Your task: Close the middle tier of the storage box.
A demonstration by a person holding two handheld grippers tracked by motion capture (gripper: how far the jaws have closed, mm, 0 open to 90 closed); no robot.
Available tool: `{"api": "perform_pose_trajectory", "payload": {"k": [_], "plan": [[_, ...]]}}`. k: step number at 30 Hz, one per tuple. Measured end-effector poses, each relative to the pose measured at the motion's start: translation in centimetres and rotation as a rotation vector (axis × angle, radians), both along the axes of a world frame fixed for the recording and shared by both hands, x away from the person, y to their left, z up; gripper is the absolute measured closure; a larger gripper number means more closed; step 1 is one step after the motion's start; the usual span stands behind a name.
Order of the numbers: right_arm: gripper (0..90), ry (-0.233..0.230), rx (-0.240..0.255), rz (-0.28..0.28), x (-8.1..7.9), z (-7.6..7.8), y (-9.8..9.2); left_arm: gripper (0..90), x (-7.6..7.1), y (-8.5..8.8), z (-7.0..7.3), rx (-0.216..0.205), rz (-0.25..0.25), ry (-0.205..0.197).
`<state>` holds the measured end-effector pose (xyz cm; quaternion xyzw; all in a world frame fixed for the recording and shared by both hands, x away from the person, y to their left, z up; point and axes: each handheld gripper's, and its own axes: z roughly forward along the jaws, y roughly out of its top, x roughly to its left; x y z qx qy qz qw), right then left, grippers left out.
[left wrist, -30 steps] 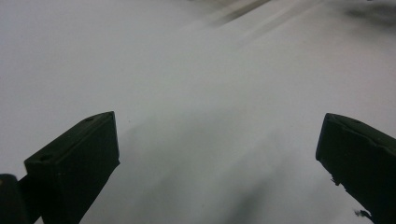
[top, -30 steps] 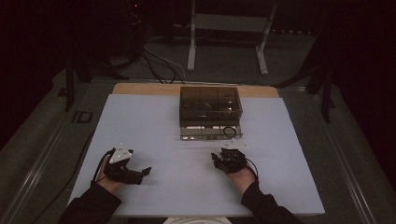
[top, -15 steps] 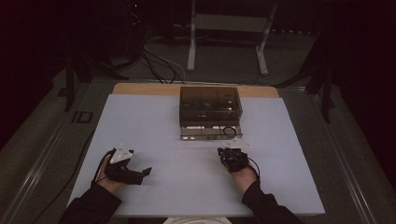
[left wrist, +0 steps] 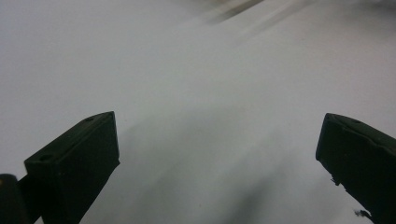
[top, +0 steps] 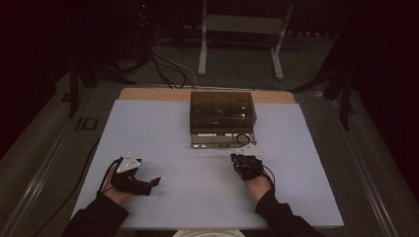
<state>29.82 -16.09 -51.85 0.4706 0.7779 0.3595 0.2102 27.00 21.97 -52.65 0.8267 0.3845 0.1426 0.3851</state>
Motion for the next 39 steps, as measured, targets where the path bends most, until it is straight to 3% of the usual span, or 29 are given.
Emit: {"api": "perform_pose_trajectory", "payload": {"k": [12,39], "plan": [[90.0,-0.019,0.009,-0.024,1.1,0.2,0.3,0.9,0.0,0.0,0.0,0.002,0.0,-0.002],[90.0,0.007,-0.006,-0.049,3.3,-1.0,0.8,0.9,0.0,0.1,0.1,0.0,0.003,-0.004]]}}
